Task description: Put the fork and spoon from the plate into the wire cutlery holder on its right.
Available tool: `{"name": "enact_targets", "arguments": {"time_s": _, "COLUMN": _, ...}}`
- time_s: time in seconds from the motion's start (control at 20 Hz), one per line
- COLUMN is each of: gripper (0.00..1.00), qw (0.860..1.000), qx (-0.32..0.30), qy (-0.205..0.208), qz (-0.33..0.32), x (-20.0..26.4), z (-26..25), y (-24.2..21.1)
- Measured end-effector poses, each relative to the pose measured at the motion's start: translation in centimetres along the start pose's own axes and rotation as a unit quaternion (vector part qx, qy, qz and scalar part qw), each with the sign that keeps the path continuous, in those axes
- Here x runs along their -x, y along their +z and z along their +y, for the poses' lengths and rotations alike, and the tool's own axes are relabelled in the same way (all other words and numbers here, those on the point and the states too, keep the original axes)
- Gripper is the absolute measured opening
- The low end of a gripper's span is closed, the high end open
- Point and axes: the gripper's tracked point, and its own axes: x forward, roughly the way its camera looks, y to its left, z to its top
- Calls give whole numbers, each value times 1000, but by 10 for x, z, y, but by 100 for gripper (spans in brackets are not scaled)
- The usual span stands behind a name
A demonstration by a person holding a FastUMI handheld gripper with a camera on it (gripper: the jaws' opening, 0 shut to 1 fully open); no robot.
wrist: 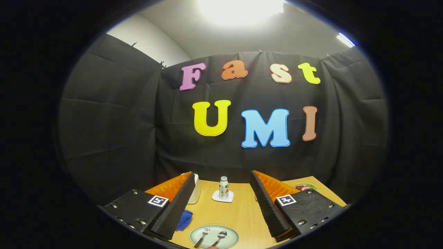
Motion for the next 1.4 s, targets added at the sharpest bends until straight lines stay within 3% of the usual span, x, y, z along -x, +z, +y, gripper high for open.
{"name": "enact_targets", "arguments": {"time_s": 0.8, "gripper": 98, "qw": 1000, "qx": -2, "qy": 10, "qz": 10, "x": -1, "z": 2, "y": -8}}
{"name": "enact_targets", "arguments": {"time_s": 1.4, "gripper": 98, "qw": 994, "qx": -20, "qy": 7, "qz": 109, "x": -9, "z": 8, "y": -99}}
